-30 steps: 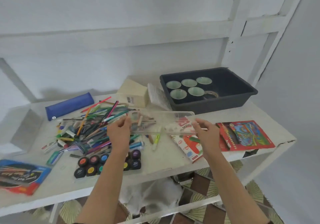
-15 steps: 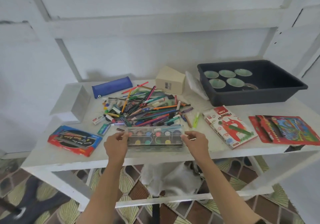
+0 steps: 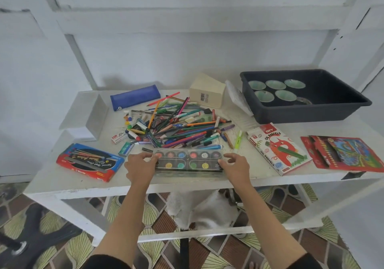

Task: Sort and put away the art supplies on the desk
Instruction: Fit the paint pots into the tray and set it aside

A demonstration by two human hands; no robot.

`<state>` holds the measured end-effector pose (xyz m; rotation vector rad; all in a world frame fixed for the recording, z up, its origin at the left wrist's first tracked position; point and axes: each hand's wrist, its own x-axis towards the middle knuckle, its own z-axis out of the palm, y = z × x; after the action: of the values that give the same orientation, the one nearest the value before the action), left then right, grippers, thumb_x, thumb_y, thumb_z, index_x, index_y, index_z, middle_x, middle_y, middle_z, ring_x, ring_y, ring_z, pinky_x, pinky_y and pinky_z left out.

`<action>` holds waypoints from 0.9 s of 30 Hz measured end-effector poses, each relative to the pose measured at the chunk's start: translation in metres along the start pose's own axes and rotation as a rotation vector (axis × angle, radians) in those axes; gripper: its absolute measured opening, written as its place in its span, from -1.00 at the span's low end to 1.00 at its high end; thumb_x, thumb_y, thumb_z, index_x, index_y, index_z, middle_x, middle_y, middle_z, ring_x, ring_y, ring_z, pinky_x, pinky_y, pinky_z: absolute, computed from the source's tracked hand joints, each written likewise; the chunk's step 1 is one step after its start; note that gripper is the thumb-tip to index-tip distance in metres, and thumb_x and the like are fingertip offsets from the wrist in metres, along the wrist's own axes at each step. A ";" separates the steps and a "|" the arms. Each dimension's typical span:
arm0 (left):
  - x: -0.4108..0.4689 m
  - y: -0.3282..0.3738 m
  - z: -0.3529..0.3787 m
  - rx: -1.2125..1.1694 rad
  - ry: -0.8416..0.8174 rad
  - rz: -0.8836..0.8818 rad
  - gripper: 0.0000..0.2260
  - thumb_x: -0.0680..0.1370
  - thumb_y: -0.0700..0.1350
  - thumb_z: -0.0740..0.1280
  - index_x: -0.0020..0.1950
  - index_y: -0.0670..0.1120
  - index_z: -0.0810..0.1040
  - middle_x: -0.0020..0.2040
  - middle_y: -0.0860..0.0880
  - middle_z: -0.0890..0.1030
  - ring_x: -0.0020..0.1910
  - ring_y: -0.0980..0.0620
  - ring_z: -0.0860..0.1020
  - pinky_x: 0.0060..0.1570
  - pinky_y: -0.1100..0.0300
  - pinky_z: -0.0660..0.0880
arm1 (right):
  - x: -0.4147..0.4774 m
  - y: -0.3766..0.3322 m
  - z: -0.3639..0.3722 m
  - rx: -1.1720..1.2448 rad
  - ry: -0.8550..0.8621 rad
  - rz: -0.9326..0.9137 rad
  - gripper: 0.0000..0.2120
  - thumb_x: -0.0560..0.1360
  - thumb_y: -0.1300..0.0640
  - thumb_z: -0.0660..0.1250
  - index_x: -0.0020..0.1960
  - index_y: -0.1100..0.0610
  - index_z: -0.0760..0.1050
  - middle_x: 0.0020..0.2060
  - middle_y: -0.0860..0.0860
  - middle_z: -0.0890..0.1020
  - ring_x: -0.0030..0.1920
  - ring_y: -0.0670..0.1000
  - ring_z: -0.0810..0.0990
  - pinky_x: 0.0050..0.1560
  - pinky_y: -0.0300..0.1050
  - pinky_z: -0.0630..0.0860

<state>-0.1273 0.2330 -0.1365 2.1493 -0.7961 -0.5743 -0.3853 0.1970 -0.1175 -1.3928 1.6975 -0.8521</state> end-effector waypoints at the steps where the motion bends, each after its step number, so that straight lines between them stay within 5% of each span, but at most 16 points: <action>1: 0.001 -0.001 -0.002 -0.035 -0.029 -0.009 -0.76 0.35 0.26 0.46 -0.16 0.13 0.61 0.14 -0.08 0.59 0.15 -0.12 0.51 0.11 -0.16 0.48 | 0.001 0.001 0.000 0.005 -0.008 0.004 -0.65 0.46 0.10 0.42 0.21 0.16 0.49 0.10 0.16 0.47 0.00 -0.01 0.44 -0.01 -0.22 0.34; 5: 0.004 -0.002 -0.007 -0.216 -0.142 -0.065 -0.54 0.38 0.09 0.52 0.14 -0.17 0.58 0.06 -0.19 0.61 -0.01 -0.07 0.53 -0.20 0.15 0.47 | 0.003 0.005 0.000 0.059 -0.069 0.090 -0.54 0.46 0.04 0.42 0.29 0.11 0.39 0.10 0.12 0.45 0.05 0.03 0.45 0.01 -0.15 0.38; 8: 0.005 -0.003 -0.008 -0.280 -0.153 -0.159 -0.43 0.35 0.10 0.53 0.23 -0.16 0.49 0.13 -0.17 0.55 0.08 -0.09 0.51 -0.03 0.09 0.46 | 0.003 0.009 0.000 0.100 -0.072 0.140 -0.54 0.45 0.00 0.42 0.25 0.16 0.41 0.01 0.09 0.51 0.00 0.04 0.50 -0.03 -0.13 0.41; 16: 0.002 -0.008 -0.003 -0.340 -0.111 -0.161 -0.53 0.33 0.12 0.54 0.05 -0.18 0.62 0.06 -0.14 0.61 0.06 -0.07 0.53 0.06 0.02 0.49 | -0.008 0.011 0.012 0.092 0.121 0.005 -0.78 0.46 0.12 0.42 -0.07 0.24 0.45 -0.18 0.06 0.53 -0.17 0.00 0.47 -0.30 -0.41 0.30; 27: -0.001 -0.008 -0.002 -0.324 -0.092 -0.097 -0.64 0.37 0.11 0.52 -0.02 -0.11 0.56 0.00 -0.12 0.60 -0.07 -0.02 0.54 0.04 0.02 0.52 | -0.008 0.010 0.022 0.004 0.197 -0.107 -0.88 0.50 0.22 0.35 -0.17 0.20 0.44 -0.15 0.15 0.55 -0.22 0.00 0.46 -0.28 -0.37 0.28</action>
<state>-0.1244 0.2389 -0.1411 1.8808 -0.6030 -0.7995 -0.3698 0.2060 -0.1360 -1.4471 1.7787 -1.0827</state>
